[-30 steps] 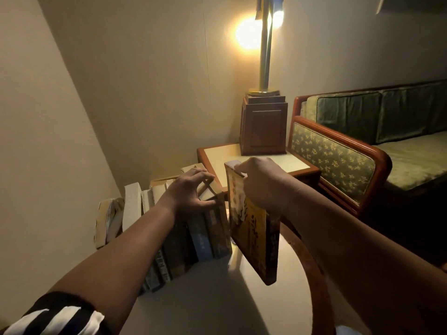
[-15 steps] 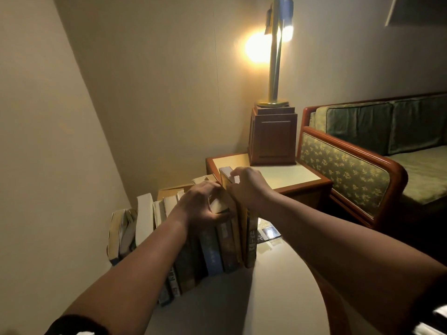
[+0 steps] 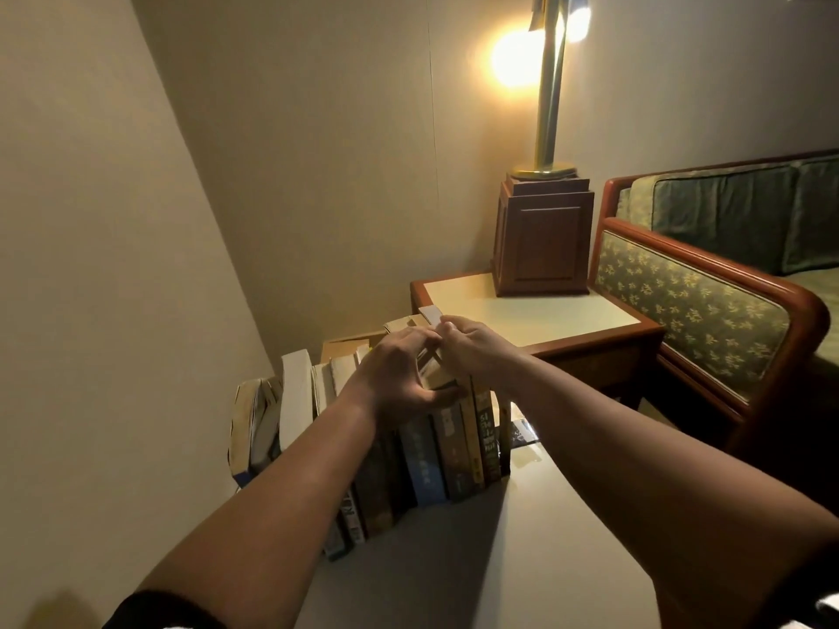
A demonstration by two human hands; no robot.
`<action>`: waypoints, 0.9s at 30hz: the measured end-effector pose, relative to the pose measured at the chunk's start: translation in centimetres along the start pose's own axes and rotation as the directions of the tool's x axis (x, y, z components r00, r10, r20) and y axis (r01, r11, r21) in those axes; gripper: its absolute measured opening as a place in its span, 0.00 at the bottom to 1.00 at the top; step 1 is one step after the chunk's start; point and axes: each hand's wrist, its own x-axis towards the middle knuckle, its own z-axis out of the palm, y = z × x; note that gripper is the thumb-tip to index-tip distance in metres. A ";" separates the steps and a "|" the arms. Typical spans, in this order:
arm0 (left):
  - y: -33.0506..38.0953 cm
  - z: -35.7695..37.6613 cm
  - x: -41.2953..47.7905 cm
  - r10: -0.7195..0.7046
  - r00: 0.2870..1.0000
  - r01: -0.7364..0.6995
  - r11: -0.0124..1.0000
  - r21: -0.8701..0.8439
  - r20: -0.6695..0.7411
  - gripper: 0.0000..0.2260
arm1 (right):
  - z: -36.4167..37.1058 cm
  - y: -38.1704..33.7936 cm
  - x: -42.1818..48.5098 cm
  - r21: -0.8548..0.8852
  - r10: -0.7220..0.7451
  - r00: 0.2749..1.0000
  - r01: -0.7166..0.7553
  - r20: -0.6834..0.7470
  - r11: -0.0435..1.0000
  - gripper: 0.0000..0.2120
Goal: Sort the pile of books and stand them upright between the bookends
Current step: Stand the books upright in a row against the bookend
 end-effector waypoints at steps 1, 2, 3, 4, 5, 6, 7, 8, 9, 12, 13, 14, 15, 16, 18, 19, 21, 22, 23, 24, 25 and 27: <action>0.0 0.0 0.0 0.005 1.000 -0.005 1.000 0.001 0.001 0.40 | 0.1 0.1 -0.5 0.045 -0.011 1.000 0.011 0.004 0.999 0.19; 0.0 0.0 0.0 0.008 1.000 -0.008 1.000 0.007 0.000 0.40 | 0.0 0.4 -0.9 0.102 -0.025 1.000 0.024 0.005 0.994 0.20; 0.0 0.0 0.0 0.002 1.000 -0.002 1.000 0.020 0.005 0.40 | 0.0 0.7 -1.3 0.171 -0.034 0.999 0.033 0.003 0.985 0.23; -0.1 0.0 0.0 -0.005 1.000 0.004 0.999 0.039 0.014 0.40 | 0.2 1.2 -1.8 0.228 -0.038 0.999 0.038 -0.004 0.973 0.27; -0.2 -0.1 0.1 -0.011 1.000 0.009 0.998 0.060 0.026 0.41 | 0.4 1.8 -2.5 0.274 -0.049 0.999 0.052 -0.018 0.960 0.29; -0.4 0.0 0.2 -0.012 0.999 0.009 0.997 0.082 0.037 0.41 | 0.8 2.8 -3.0 0.305 -0.063 0.997 0.071 -0.036 0.950 0.31; -0.4 0.0 0.2 -0.015 0.999 0.010 0.995 0.102 0.049 0.41 | 1.3 3.7 -3.6 0.336 -0.080 0.996 0.091 -0.047 0.937 0.34; -0.4 0.1 0.3 -0.016 0.998 0.008 0.993 0.119 0.061 0.41 | 1.8 4.9 -4.1 0.365 -0.086 0.995 0.101 -0.057 0.926 0.36; -0.2 0.2 0.3 -0.018 0.997 0.008 0.990 0.138 0.073 0.41 | 2.3 6.0 -4.6 0.369 -0.074 0.994 0.097 -0.076 0.924 0.38; 0.1 0.3 0.3 -0.015 0.995 -0.008 0.975 0.224 0.098 0.41 | 3.7 8.2 -6.0 0.388 -0.060 0.991 0.102 -0.118 0.916 0.29; 0.2 0.4 0.2 -0.014 0.993 -0.017 0.964 0.265 0.114 0.41 | 4.0 8.9 -6.3 0.402 -0.049 0.991 0.095 -0.124 0.911 0.25; 0.5 0.6 0.1 -0.009 0.992 -0.031 0.950 0.310 0.126 0.40 | 4.5 9.4 -6.3 0.390 -0.041 0.991 0.089 -0.130 0.917 0.23; 0.7 0.7 -0.1 -0.015 0.991 -0.032 0.937 0.349 0.131 0.39 | 4.8 9.7 -6.6 0.381 -0.030 0.991 0.077 -0.127 0.921 0.21; 1.1 1.0 -0.2 -0.038 0.990 -0.014 0.929 0.370 0.133 0.39 | 5.0 10.0 -6.7 0.366 -0.011 0.994 0.052 -0.113 0.929 0.21; 2.3 1.3 -0.3 -0.118 0.986 0.069 0.933 0.352 0.118 0.39 | 5.1 10.4 -7.1 0.344 -0.024 0.996 0.051 -0.083 0.938 0.25; 2.9 1.4 -0.2 -0.144 0.984 0.100 0.936 0.336 0.109 0.37 | 5.0 10.3 -7.3 0.339 -0.028 0.997 0.052 -0.076 0.939 0.27; 3.9 1.6 0.3 -0.136 0.985 0.090 0.928 0.360 0.104 0.36 | 4.8 10.1 -7.6 0.369 -0.036 0.996 0.062 -0.079 0.927 0.20; 4.3 1.8 0.6 -0.122 0.986 0.069 0.917 0.392 0.112 0.37 | 4.7 10.2 -7.5 0.375 -0.040 0.996 0.065 -0.074 0.925 0.16; 4.5 2.0 0.8 -0.120 0.985 0.059 0.907 0.418 0.121 0.38 | 4.7 10.5 -7.3 0.375 -0.046 0.996 0.070 -0.072 0.924 0.16; 4.7 2.4 0.9 -0.122 0.985 0.056 0.896 0.441 0.125 0.38 | 4.8 10.7 -7.2 0.374 -0.054 0.996 0.077 -0.071 0.924 0.19; 4.8 2.7 1.0 -0.124 0.985 0.057 0.889 0.454 0.120 0.37 | 4.9 11.1 -7.0 0.385 -0.060 0.995 0.085 -0.077 0.919 0.22; 4.7 3.1 1.2 -0.093 0.991 0.041 0.889 0.456 0.092 0.34 | 5.4 12.2 -6.5 0.389 -0.055 0.993 0.092 -0.106 0.917 0.25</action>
